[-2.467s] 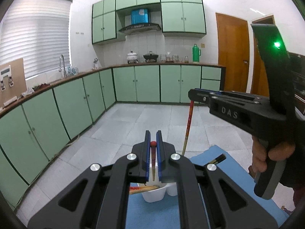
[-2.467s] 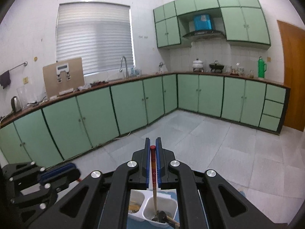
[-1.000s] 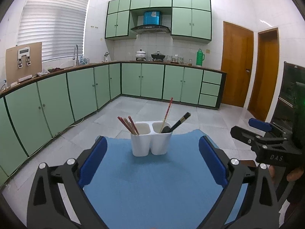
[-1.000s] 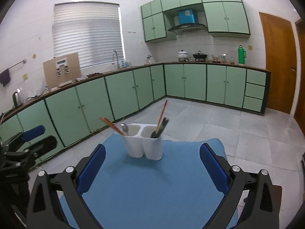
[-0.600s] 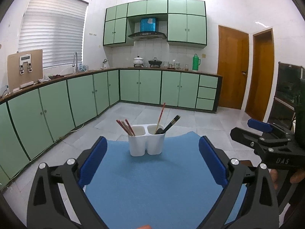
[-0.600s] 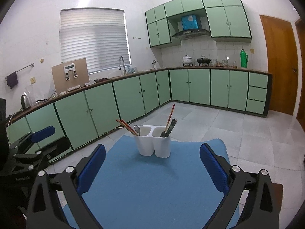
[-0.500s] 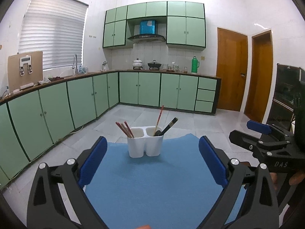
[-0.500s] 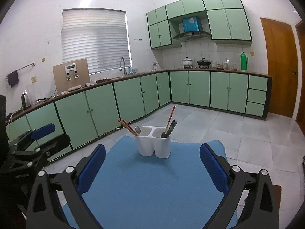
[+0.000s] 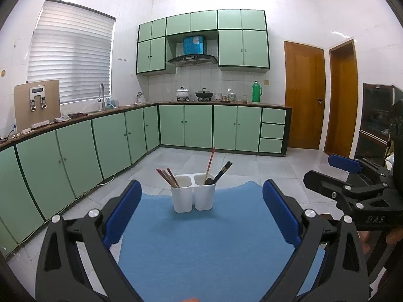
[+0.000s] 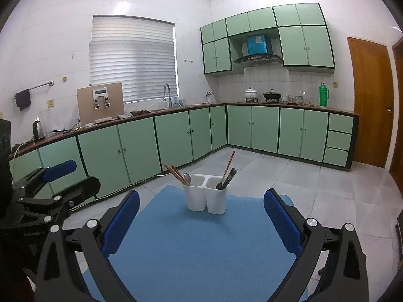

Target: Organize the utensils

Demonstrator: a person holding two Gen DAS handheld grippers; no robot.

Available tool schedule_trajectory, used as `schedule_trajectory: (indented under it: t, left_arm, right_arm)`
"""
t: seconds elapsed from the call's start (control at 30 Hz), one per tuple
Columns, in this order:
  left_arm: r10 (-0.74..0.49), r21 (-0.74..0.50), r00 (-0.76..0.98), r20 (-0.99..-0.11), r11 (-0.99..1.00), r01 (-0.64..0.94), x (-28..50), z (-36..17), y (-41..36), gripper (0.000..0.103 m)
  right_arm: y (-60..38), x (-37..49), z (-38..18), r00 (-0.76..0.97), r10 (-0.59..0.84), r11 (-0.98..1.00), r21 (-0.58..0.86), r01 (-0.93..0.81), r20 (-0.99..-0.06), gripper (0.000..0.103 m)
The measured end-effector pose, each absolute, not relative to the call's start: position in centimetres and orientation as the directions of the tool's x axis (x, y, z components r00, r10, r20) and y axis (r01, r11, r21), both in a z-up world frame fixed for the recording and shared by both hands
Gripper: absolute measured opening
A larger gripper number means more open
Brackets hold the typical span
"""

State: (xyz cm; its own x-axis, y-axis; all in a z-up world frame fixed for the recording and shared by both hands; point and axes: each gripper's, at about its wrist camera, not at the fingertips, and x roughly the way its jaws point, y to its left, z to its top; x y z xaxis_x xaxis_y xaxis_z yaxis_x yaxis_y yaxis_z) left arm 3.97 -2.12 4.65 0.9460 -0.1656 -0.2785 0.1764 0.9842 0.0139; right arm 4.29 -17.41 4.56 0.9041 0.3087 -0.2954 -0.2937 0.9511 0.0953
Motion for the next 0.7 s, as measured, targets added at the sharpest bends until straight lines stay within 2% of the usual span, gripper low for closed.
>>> schedule_trajectory:
  t: [0.7]
  left_arm:
    - [-0.160, 0.013, 0.949, -0.273, 0.985, 0.170, 3.57, 4.73, -1.86, 0.094]
  right_arm:
    - [-17.16, 3.81, 4.60, 0.906, 0.307, 0.952, 0.087, -0.294, -0.291, 0.097]
